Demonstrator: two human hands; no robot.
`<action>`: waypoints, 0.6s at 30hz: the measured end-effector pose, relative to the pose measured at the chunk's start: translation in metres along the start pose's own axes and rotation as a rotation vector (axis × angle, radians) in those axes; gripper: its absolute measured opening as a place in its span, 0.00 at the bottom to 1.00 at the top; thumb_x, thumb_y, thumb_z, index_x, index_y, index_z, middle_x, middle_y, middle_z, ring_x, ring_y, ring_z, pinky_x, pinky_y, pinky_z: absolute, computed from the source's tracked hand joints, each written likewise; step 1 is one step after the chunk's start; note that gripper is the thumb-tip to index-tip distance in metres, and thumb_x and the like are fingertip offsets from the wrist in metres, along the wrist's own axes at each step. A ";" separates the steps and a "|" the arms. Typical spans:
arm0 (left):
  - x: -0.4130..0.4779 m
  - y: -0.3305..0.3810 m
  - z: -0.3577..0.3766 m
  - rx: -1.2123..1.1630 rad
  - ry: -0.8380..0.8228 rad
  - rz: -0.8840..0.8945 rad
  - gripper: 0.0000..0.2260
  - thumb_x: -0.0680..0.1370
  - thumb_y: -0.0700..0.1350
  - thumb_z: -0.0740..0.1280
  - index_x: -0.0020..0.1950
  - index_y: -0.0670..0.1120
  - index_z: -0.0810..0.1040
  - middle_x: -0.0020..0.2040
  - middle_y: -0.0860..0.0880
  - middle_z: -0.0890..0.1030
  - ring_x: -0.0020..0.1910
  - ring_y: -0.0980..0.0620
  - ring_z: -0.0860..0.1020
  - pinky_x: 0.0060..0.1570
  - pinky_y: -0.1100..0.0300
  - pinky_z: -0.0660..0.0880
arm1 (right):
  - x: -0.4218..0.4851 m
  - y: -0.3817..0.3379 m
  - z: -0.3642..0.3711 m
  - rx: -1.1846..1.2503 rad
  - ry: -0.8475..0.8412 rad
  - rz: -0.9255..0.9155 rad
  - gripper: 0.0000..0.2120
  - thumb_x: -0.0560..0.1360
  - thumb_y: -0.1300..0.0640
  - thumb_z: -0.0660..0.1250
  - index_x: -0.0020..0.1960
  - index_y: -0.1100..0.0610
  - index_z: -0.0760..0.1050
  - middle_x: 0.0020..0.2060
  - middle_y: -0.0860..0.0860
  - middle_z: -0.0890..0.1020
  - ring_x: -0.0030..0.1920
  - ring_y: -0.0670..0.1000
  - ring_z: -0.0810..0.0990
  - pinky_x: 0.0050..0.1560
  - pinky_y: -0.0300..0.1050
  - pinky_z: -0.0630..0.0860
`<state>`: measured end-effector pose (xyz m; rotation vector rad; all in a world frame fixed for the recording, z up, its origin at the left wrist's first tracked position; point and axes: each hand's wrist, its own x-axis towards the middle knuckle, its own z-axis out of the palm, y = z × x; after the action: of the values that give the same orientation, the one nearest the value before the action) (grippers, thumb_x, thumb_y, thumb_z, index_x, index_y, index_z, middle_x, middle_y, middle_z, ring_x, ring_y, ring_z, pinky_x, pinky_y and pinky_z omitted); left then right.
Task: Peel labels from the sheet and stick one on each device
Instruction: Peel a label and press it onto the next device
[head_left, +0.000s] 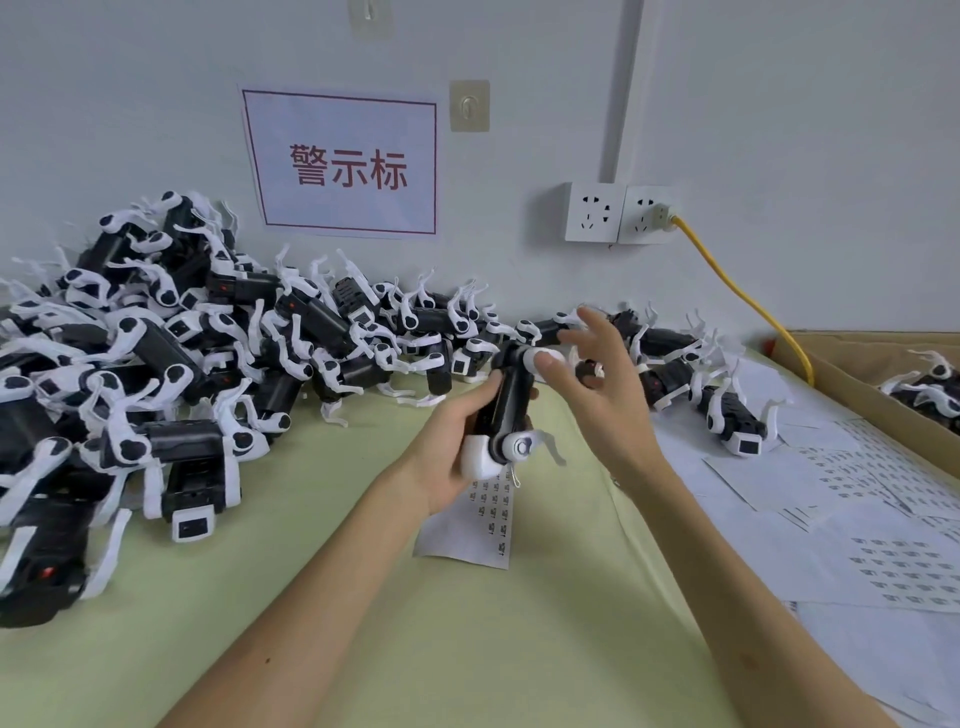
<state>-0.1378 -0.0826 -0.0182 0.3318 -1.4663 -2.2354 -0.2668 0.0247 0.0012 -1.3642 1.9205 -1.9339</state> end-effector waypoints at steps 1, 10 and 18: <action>0.002 0.000 -0.002 -0.012 0.068 0.018 0.17 0.82 0.55 0.64 0.57 0.44 0.84 0.51 0.48 0.84 0.40 0.51 0.81 0.42 0.53 0.78 | 0.000 0.001 0.000 -0.050 0.044 -0.043 0.29 0.76 0.45 0.73 0.74 0.46 0.69 0.61 0.40 0.80 0.65 0.42 0.76 0.63 0.43 0.72; -0.001 0.001 0.002 0.092 0.251 0.152 0.19 0.80 0.61 0.63 0.53 0.47 0.84 0.41 0.50 0.84 0.38 0.53 0.82 0.38 0.58 0.75 | 0.002 -0.002 0.003 0.336 -0.196 0.085 0.05 0.80 0.62 0.69 0.47 0.55 0.81 0.39 0.49 0.84 0.39 0.48 0.79 0.41 0.39 0.75; -0.007 0.003 0.015 0.140 0.212 0.247 0.21 0.81 0.56 0.63 0.63 0.42 0.81 0.48 0.45 0.86 0.45 0.49 0.84 0.39 0.60 0.79 | -0.003 -0.005 0.007 0.254 -0.179 0.054 0.08 0.80 0.59 0.68 0.43 0.52 0.80 0.39 0.45 0.83 0.43 0.49 0.81 0.49 0.48 0.75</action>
<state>-0.1374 -0.0685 -0.0097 0.3949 -1.4654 -1.8503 -0.2585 0.0223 0.0030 -1.3457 1.5552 -1.8815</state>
